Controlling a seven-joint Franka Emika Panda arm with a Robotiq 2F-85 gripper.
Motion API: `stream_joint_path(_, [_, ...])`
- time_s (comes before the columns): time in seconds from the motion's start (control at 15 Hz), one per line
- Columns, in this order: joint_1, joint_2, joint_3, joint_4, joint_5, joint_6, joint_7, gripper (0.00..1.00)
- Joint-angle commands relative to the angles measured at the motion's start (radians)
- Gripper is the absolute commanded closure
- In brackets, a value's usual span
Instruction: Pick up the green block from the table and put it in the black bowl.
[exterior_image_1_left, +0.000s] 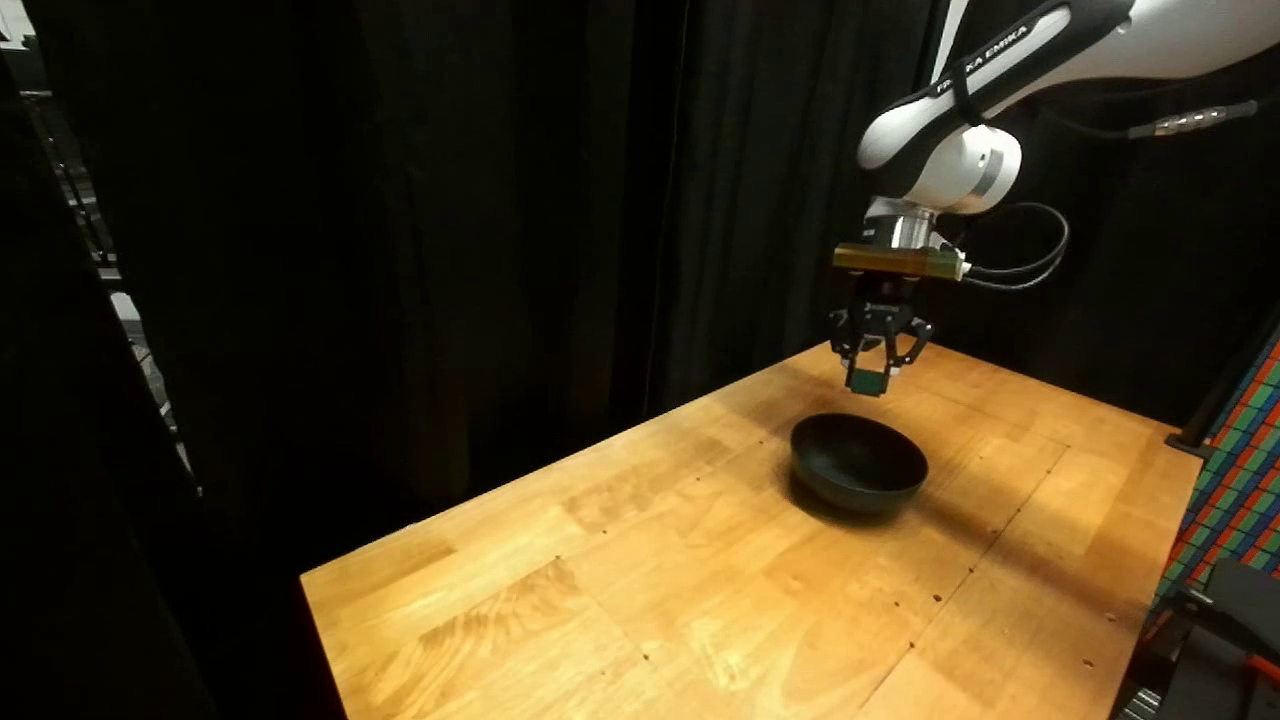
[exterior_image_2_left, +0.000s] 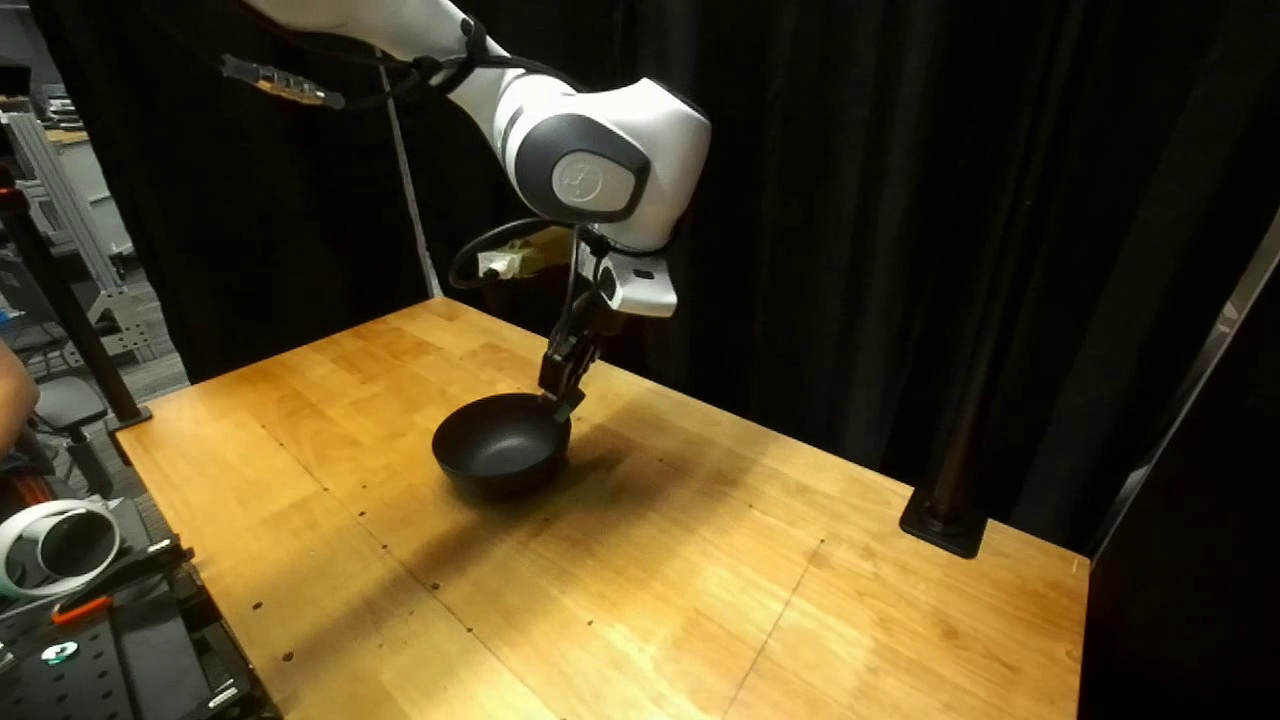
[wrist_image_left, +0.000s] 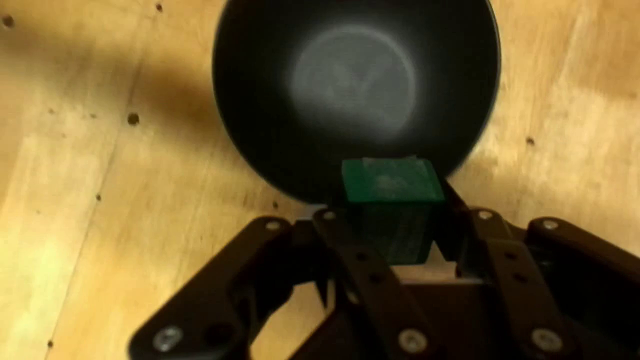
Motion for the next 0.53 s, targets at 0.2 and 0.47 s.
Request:
stream_joint_path(0.2, [0.014, -0.024, -0.005, -0.029, 0.068, -0.315, -0.027, 0.29])
stream_joint_path(0.47, [0.024, 0.003, -0.021, -0.026, 0.067, -0.292, -0.040, 0.23])
